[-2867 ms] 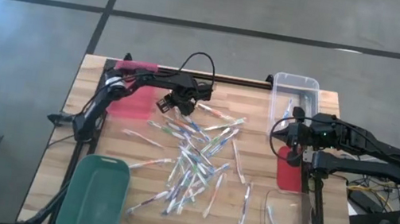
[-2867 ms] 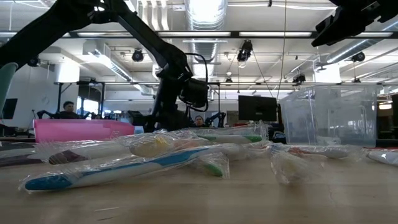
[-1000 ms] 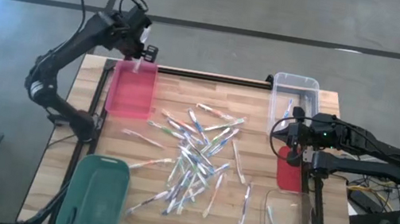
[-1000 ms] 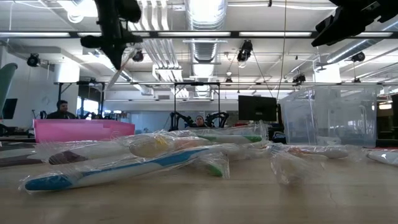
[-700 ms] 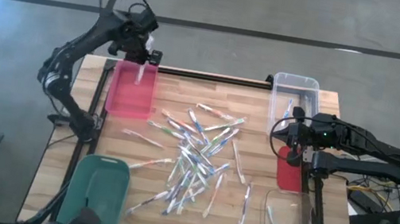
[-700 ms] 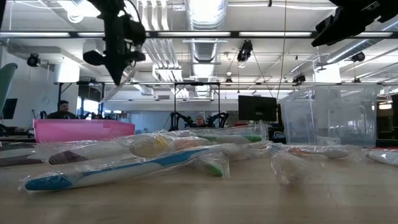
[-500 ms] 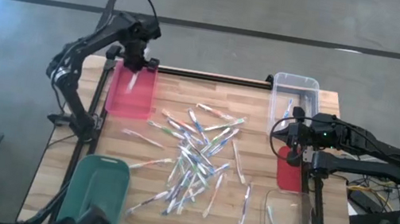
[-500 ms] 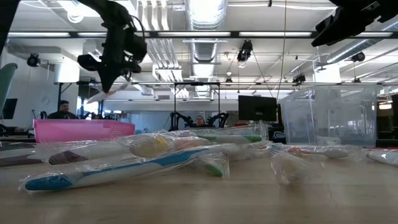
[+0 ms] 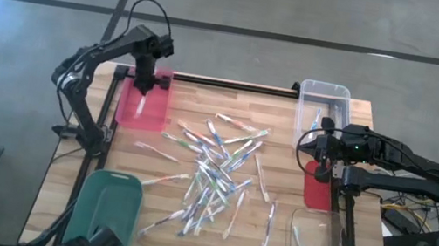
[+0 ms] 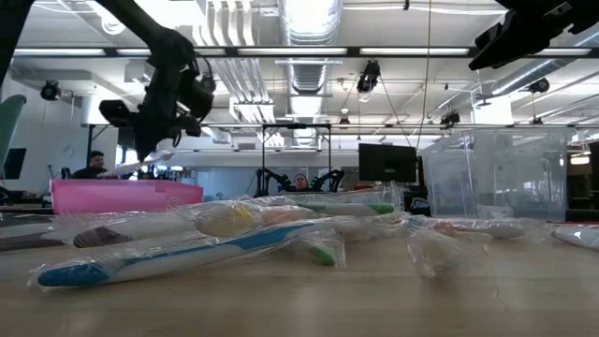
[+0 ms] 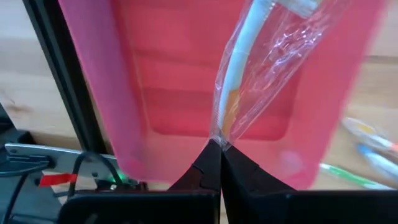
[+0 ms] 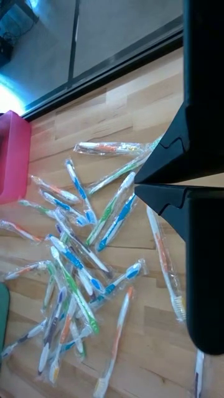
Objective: Pick & Place Toothbrushes
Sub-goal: Put the orange toothbrush into the pink bin
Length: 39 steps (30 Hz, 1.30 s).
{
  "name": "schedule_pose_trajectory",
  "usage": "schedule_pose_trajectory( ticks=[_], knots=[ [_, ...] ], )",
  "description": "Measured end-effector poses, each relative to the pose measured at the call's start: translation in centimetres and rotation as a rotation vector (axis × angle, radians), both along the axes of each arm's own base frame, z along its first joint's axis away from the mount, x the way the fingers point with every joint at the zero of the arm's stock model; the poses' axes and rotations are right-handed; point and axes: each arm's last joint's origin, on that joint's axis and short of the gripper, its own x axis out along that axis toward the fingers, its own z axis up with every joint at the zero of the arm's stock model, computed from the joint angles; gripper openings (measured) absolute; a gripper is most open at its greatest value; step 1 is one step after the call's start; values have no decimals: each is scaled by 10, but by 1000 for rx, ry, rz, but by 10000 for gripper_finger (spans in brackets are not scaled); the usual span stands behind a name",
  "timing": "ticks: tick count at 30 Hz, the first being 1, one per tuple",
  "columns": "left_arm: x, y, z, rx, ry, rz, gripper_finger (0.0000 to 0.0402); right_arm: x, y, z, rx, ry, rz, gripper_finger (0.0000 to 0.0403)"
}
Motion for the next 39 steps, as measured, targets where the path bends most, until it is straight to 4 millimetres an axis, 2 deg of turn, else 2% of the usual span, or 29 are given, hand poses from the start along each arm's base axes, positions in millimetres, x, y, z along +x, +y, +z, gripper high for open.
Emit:
schedule_pose_trajectory(
  ticks=[6,15,24,29,39],
  knots=[
    [-6,3,-22,-1,-24,23,0,0,0,0,0,0,0,8],
    [-13,14,-31,55,-72,62,0,0,0,0,0,0,0,8],
    [-11,24,-51,-8,-50,57,0,0,0,0,0,0,0,8],
    [-10,28,-46,16,-63,34,9,0,0,0,0,0,0,8],
    [-8,31,-40,35,-75,29,51,0,0,0,0,0,0,8]
  ],
)
